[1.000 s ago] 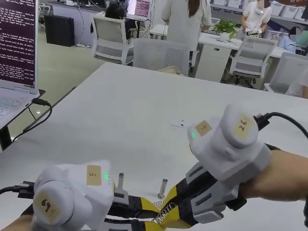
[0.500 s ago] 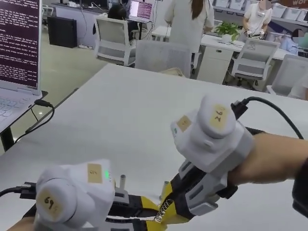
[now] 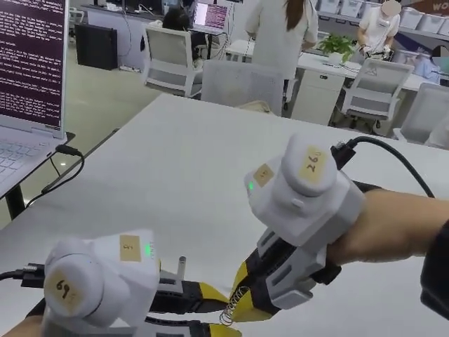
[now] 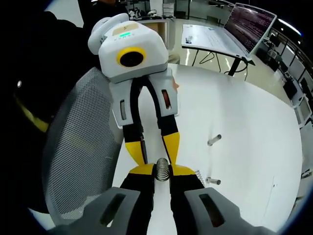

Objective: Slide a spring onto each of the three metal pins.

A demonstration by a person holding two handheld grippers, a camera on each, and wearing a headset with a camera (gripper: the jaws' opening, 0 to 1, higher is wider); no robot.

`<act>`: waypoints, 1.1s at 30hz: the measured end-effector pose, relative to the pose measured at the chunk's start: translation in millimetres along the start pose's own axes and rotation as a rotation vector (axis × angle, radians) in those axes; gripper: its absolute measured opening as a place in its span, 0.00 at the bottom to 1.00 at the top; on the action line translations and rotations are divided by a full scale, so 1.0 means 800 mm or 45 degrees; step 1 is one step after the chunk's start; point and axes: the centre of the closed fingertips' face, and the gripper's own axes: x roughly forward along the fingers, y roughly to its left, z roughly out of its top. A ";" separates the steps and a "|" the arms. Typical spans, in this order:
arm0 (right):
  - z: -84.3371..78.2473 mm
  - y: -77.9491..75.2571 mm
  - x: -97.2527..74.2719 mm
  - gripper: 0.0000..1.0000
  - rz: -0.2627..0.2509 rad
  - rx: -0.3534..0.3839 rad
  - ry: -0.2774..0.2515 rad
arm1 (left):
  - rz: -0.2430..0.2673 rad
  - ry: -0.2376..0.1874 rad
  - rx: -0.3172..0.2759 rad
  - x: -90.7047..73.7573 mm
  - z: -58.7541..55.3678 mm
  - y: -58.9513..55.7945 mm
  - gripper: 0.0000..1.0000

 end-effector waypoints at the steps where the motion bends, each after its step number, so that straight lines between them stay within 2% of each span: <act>1: 0.000 -0.001 -0.001 0.08 -0.002 0.002 -0.002 | -0.003 0.000 -0.009 0.000 -0.001 -0.001 0.16; 8: -0.001 -0.004 -0.004 0.08 -0.011 0.006 -0.006 | -0.011 0.007 -0.053 -0.003 -0.006 -0.003 0.32; 12: 0.000 -0.007 -0.006 0.08 -0.018 0.010 -0.010 | -0.014 0.011 -0.074 -0.006 -0.010 -0.005 0.45; 16: -0.001 -0.010 -0.008 0.08 -0.025 0.011 -0.010 | -0.013 0.011 -0.084 -0.009 -0.011 -0.007 0.52; 22: 0.001 -0.013 -0.010 0.08 -0.034 0.009 -0.010 | -0.012 -0.020 -0.120 -0.012 -0.007 -0.010 0.75; 24: 0.002 -0.015 -0.011 0.08 -0.036 0.009 -0.012 | -0.019 -0.020 -0.124 -0.013 -0.007 -0.011 0.76; 33: 0.007 -0.023 -0.012 0.08 -0.042 0.007 -0.013 | 0.028 -0.044 -0.138 -0.023 -0.006 -0.006 0.88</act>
